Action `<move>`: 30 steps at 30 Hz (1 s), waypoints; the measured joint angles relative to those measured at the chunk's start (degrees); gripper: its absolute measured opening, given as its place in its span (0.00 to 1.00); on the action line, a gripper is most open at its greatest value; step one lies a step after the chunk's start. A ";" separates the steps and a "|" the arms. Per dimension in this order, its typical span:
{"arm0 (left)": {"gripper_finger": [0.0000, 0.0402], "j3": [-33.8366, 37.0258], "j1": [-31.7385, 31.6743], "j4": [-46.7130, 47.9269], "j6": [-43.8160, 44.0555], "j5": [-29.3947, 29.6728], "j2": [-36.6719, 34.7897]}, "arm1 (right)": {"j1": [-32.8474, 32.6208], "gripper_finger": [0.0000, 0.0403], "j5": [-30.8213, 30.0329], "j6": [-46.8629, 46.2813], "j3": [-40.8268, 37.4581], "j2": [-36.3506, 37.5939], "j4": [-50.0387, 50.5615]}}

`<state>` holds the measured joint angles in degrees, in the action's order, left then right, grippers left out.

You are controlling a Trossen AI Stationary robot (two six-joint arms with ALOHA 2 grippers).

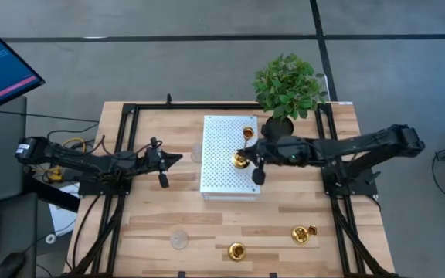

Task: Pick & Place candle stick holders
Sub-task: Put the top golden candle holder on the shelf

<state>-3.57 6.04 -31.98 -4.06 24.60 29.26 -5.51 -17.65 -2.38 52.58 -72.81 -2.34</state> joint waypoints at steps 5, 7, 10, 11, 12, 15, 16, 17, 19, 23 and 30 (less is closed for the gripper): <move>0.02 0.00 0.01 -0.13 0.01 0.00 0.90 | 4.36 0.00 3.79 -0.05 -0.01 -3.66 -5.25; 0.02 0.02 0.01 -0.05 0.01 0.00 1.20 | 6.02 0.00 4.19 -0.09 -0.03 -5.25 -7.62; 0.02 0.02 -0.01 -0.21 0.01 0.00 1.24 | 8.30 0.00 4.22 -0.12 -0.02 -7.66 -11.36; 0.02 0.00 0.01 -0.18 0.01 0.00 1.24 | 9.06 0.00 4.36 -0.12 -0.04 -8.47 -12.34; 0.02 0.02 -0.01 -0.22 0.01 0.00 1.24 | 9.75 0.00 4.53 -0.14 -0.03 -9.16 -13.35; 0.02 0.01 0.00 -0.23 0.01 0.00 1.24 | 11.75 0.00 4.41 -0.23 -0.02 -10.73 -15.45; 0.02 0.02 0.00 -0.23 0.01 0.00 1.24 | 12.44 0.00 4.29 -0.52 -0.02 -11.12 -15.55; 0.02 0.02 -0.01 -0.23 0.01 0.00 1.24 | 13.14 0.00 4.29 -0.66 -0.02 -11.68 -16.12; 0.02 0.02 -0.01 -0.23 0.01 0.00 1.24 | 14.32 0.00 4.27 -0.74 -0.04 -12.56 -18.00; 0.02 0.02 -0.02 -0.23 0.01 0.00 1.24 | 16.66 0.00 4.17 -2.00 -0.02 -13.76 -21.07; 0.02 0.02 0.01 -0.25 0.01 0.00 1.24 | 18.56 0.00 4.06 -3.68 -0.04 -13.91 -20.72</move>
<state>-3.55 6.04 -32.23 -4.05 24.60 30.50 13.05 -13.58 -6.06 52.54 -86.72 -23.06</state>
